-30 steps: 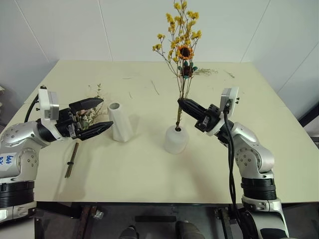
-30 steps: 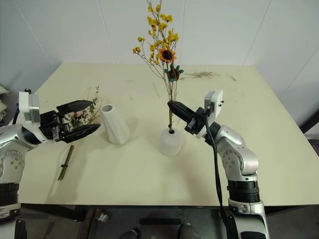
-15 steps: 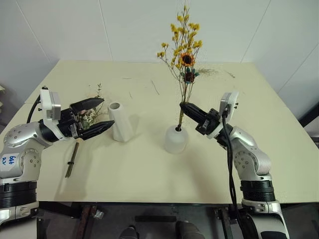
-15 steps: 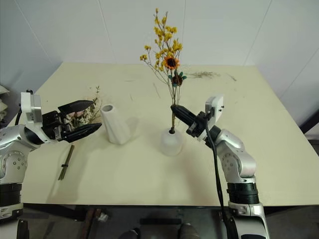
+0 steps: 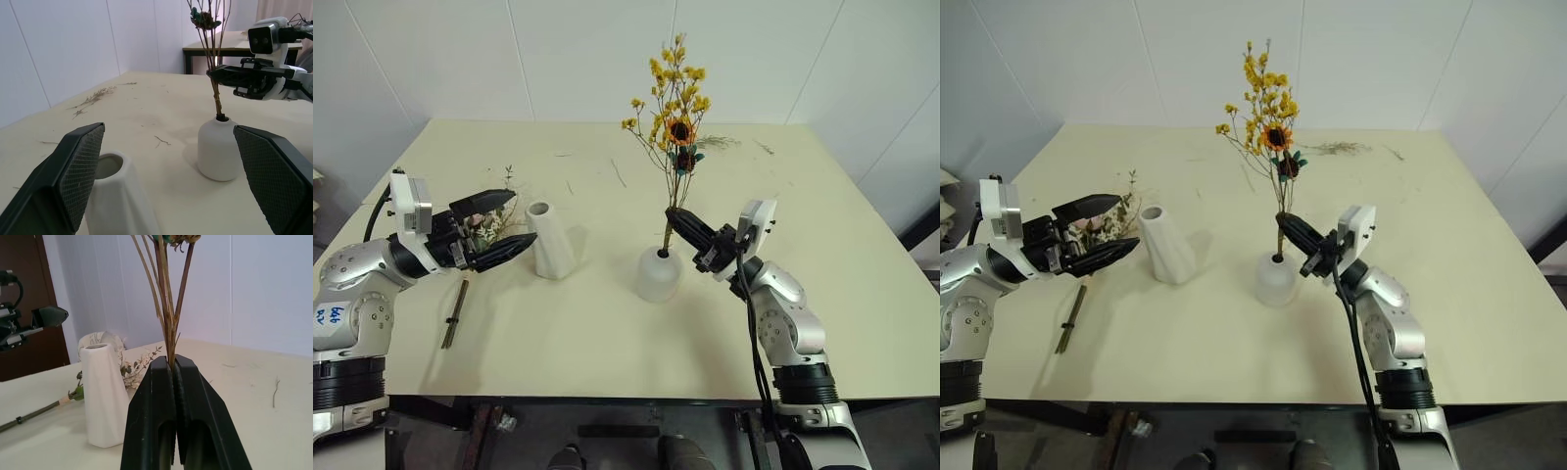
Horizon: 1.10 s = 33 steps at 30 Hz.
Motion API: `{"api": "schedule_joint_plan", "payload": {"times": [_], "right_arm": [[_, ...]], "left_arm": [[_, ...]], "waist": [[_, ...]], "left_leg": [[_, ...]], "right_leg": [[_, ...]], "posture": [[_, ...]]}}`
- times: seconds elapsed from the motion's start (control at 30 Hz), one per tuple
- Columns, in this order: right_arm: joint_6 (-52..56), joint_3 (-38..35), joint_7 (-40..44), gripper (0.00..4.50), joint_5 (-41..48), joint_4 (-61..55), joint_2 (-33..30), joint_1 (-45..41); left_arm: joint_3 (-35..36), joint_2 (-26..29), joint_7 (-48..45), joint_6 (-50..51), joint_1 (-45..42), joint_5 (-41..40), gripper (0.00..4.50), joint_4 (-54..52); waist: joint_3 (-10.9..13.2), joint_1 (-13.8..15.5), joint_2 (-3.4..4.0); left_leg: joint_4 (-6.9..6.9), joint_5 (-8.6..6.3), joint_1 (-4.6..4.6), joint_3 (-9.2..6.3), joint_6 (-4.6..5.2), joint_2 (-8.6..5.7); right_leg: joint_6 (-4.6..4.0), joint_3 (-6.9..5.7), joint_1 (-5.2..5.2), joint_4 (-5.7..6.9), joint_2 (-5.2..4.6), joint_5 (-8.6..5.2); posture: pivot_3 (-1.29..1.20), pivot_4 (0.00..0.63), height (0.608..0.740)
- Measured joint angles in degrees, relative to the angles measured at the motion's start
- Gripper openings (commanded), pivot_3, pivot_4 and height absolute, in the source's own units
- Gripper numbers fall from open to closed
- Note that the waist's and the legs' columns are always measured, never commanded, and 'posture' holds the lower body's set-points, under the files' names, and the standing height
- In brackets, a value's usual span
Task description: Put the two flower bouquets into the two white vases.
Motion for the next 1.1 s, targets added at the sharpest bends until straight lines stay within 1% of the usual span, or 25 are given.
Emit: {"api": "schedule_joint_plan", "payload": {"times": [0.03,0.1,0.27,0.43,0.63,0.73,0.8,0.83,0.87,0.93,0.97,1.03,1.1], "right_arm": [[0.50,0.47,0.01,0.68,-0.42,0.21,-0.44,0.61],[1.67,1.06,0.04,1.30,-0.86,0.89,-0.75,2.23],[4.01,1.28,-0.02,3.03,-0.41,-0.30,-1.45,2.76],[5.86,1.43,-0.41,3.03,0.19,-4.05,-1.51,2.77],[7.47,1.20,-0.62,3.03,0.40,-4.61,-2.87,3.20],[8.74,0.18,-0.24,3.03,0.85,-5.13,-5.76,3.24],[10.48,-0.38,1.96,3.03,1.85,-6.15,-10.03,3.64],[11.13,-1.08,3.70,3.03,2.14,-6.23,-13.46,3.65],[12.00,-2.49,5.32,3.22,2.64,-6.15,-17.04,3.65],[12.97,-5.36,7.55,3.61,3.25,-5.93,-21.84,3.40],[12.95,-6.15,9.19,3.90,3.24,-5.70,-24.42,2.91],[13.86,-6.93,11.20,4.47,4.08,-5.73,-26.26,2.29],[14.30,-6.86,12.91,4.47,4.37,-5.35,-27.22,2.22]], "left_arm": [[0.01,0.00,0.04,-0.02,0.00,0.00,4.50,-0.01],[0.04,0.00,0.11,-0.03,0.00,0.00,4.50,0.00],[0.16,0.00,0.38,-0.17,-0.01,0.00,4.50,0.00],[0.16,0.00,0.56,-0.34,-0.01,0.00,4.50,0.00],[0.16,0.00,0.57,-0.47,-0.01,0.00,4.50,0.01],[0.16,0.00,0.57,-0.52,-0.01,0.00,4.50,0.00],[0.32,0.72,0.57,-0.43,0.41,0.14,4.50,-0.05],[0.47,2.41,0.60,-0.21,1.70,0.83,4.50,-0.10],[0.91,4.48,0.80,0.24,3.44,1.90,4.50,-0.08],[2.29,7.11,2.07,0.84,6.19,4.04,4.50,0.07],[2.49,8.91,3.61,1.26,7.61,6.17,4.50,0.27],[2.77,10.89,6.30,2.23,9.23,9.04,4.50,0.44],[3.22,11.77,8.75,4.55,10.19,10.50,4.50,0.45]], "waist": [[-0.02,0.00,-0.03],[0.00,0.01,-0.01],[0.01,-0.08,0.01],[0.01,0.00,0.01],[0.01,0.07,0.01],[0.01,0.11,0.01],[0.03,0.14,0.03],[0.03,0.06,0.04],[0.04,-0.02,0.06],[0.05,-0.06,0.08],[0.05,-0.07,0.08],[0.05,-0.07,0.07],[0.06,-0.02,0.08]], "left_leg": [[0.00,0.00,0.03,0.00,0.00,0.00],[0.00,0.00,0.00,0.00,0.00,0.00],[-0.03,0.00,-0.05,0.00,0.00,0.00],[-0.04,0.00,-0.08,0.00,0.00,0.00],[-0.04,0.00,-0.09,0.00,0.00,0.00],[-0.04,0.00,-0.12,0.00,0.00,0.00],[-0.04,-0.01,-0.16,0.00,0.00,0.00],[-0.04,-0.02,-0.18,0.00,0.02,0.00],[-0.04,-0.05,-0.18,0.04,0.05,0.00],[-0.10,-0.08,-0.17,0.05,0.11,0.01],[-0.11,-0.09,-0.15,0.05,0.13,0.02],[-0.12,-0.09,-0.13,0.05,0.13,0.03],[-0.11,-0.09,-0.14,0.08,0.13,0.03]], "right_leg": [[0.00,0.00,0.02,0.00,0.00,0.00],[-0.01,0.00,-0.02,0.00,0.00,-0.01],[-0.02,0.00,-0.08,-0.01,0.00,-0.01],[-0.02,0.00,-0.08,-0.04,0.00,-0.01],[-0.02,0.00,-0.08,-0.07,0.00,-0.01],[-0.02,0.00,-0.08,-0.12,0.00,-0.01],[-0.01,0.00,-0.09,-0.17,-0.01,-0.01],[-0.01,0.01,-0.10,-0.21,-0.01,0.00],[-0.01,0.03,-0.11,-0.22,-0.01,-0.01],[-0.05,0.04,-0.13,-0.24,0.00,-0.05],[-0.07,0.04,-0.14,-0.23,0.00,-0.07],[-0.09,0.03,-0.14,-0.23,0.00,-0.08],[-0.09,0.04,-0.13,-0.26,-0.01,-0.08]], "posture": [[0.00,0.150,0.740],[0.00,0.150,0.740],[0.00,0.150,0.740],[0.00,0.150,0.740],[0.00,0.150,0.740],[0.00,0.150,0.740],[0.00,0.150,0.740],[0.00,0.150,0.740],[0.00,0.150,0.740],[0.00,0.150,0.740],[0.00,0.150,0.740],[0.00,0.150,0.740],[0.00,0.150,0.740]]}}
